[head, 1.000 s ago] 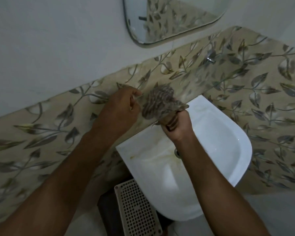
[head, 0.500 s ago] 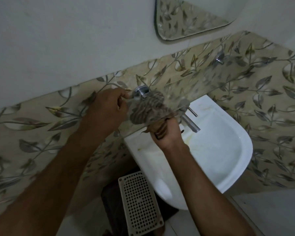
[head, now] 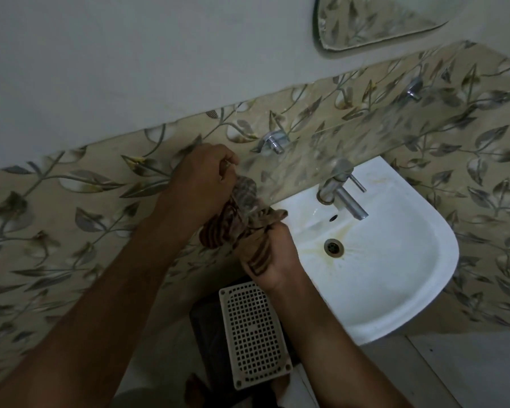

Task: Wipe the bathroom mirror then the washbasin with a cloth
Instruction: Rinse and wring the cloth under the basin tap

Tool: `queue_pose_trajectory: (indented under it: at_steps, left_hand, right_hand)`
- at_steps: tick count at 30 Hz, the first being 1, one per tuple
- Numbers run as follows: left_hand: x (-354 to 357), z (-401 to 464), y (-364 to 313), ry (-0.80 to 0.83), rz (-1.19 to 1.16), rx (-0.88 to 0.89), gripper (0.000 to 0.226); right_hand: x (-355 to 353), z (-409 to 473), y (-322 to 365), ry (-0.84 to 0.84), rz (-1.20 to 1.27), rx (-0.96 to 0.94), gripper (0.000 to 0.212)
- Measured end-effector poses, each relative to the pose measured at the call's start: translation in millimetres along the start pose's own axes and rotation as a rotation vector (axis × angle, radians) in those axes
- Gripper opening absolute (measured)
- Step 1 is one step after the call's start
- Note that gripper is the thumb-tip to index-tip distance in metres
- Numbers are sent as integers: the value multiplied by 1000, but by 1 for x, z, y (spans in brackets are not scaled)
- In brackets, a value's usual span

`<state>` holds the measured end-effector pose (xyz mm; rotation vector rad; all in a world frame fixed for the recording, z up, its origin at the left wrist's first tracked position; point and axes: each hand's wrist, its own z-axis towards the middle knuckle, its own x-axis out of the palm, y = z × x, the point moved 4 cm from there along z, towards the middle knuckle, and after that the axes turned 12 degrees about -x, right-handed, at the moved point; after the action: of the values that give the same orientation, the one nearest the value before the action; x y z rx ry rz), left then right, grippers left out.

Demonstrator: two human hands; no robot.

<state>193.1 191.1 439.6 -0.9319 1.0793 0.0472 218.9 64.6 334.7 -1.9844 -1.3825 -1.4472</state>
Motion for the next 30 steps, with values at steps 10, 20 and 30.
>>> queue_pose_trajectory:
  at_steps: [10, 20, 30]
  left_hand:
    - [-14, -13, 10, -48, -18, -17, 18]
    - [-19, -19, 20, -59, -39, -37, 18]
    - [-10, -23, 15, -30, -107, -45, 18]
  right_hand:
    - [8, -14, 27, 23, -86, -130, 62]
    - [-3, -37, 38, 57, -16, -224, 19]
    - [-10, -63, 9, 37, -173, -40, 39]
